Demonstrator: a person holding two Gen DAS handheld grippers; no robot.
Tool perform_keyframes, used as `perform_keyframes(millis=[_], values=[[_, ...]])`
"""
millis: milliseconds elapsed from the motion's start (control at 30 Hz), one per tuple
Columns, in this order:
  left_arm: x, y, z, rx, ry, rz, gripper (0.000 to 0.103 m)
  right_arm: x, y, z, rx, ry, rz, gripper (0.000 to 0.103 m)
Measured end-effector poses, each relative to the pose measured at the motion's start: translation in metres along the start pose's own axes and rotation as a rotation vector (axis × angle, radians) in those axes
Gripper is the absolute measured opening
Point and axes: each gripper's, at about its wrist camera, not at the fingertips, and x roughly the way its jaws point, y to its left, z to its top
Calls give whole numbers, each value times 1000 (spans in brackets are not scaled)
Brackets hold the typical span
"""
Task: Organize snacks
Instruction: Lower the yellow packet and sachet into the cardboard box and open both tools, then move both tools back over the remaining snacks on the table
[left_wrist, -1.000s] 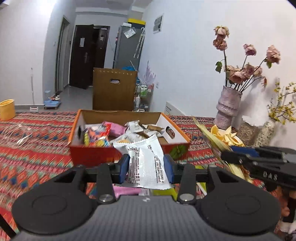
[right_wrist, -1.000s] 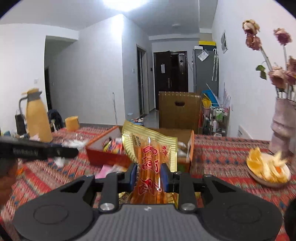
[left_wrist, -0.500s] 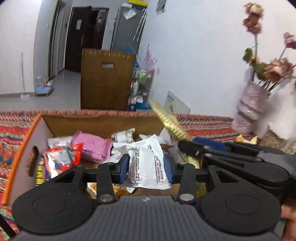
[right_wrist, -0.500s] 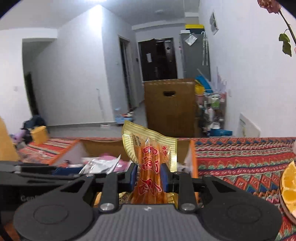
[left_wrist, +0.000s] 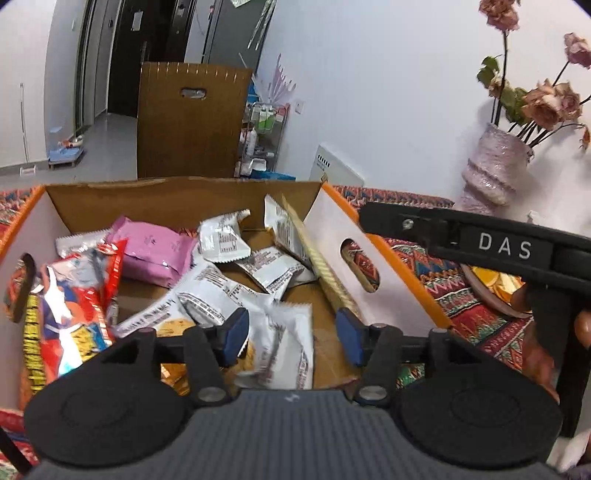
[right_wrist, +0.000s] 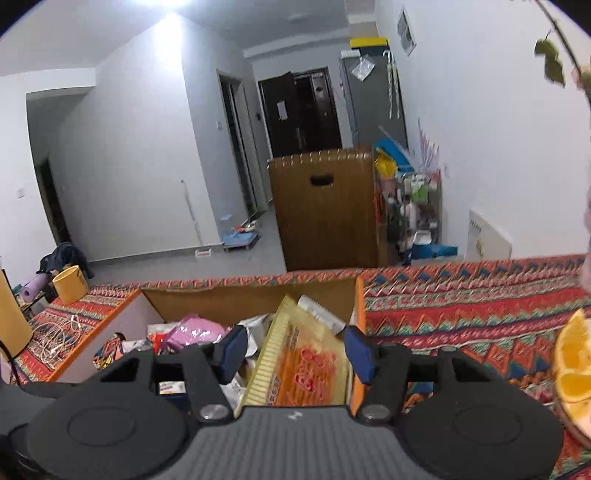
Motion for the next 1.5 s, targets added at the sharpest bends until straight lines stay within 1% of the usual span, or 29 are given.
perform_keyframes(millis=[33, 100, 200, 267, 400, 433, 500, 567, 633, 700, 833, 900, 1000, 1033, 1167, 1233, 1333, 1400, 1500], values=[[-8, 1, 0, 2, -8, -4, 57, -5, 1, 2, -5, -8, -3, 58], [-31, 6, -1, -11, -34, 1, 64, -18, 4, 6, -32, -20, -8, 58], [-67, 11, -4, -15, -59, 28, 64, -49, 13, 11, -62, -55, -13, 60], [-98, 15, -7, 1, -82, 59, 68, -73, 16, 11, -70, -72, -3, 61], [-157, 11, -19, 43, -164, 134, 81, -120, 27, 2, -92, -92, 19, 73], [-172, 10, -26, 61, -185, 146, 82, -133, 29, -2, -98, -92, 30, 75], [-199, 6, -41, 78, -215, 175, 85, -157, 33, -12, -116, -99, 37, 84], [-225, 0, -61, 76, -249, 189, 88, -183, 38, -26, -138, -104, 38, 86], [-248, -6, -82, 71, -279, 187, 91, -208, 42, -42, -152, -105, 37, 88], [-268, -14, -103, 76, -296, 183, 96, -232, 47, -59, -169, -106, 33, 91], [-301, -31, -149, 82, -327, 189, 100, -278, 61, -97, -195, -122, 41, 94], [-313, -37, -173, 87, -330, 198, 103, -298, 68, -117, -208, -113, 34, 103], [-325, -43, -209, 90, -307, 232, 103, -320, 81, -150, -248, -95, 17, 103], [-328, -44, -219, 76, -295, 236, 103, -325, 84, -161, -262, -91, 13, 103], [-340, -42, -255, 8, -234, 214, 103, -345, 97, -211, -308, -85, 9, 103], [-342, -41, -268, -1, -209, 209, 103, -347, 104, -234, -320, -59, -4, 103], [-344, -40, -283, -8, -179, 229, 103, -347, 112, -262, -338, 3, 18, 103], [-343, -42, -289, -14, -165, 228, 103, -346, 117, -274, -367, 25, 27, 103], [-340, -47, -293, 12, -155, 231, 103, -342, 122, -280, -418, 49, 10, 103]])
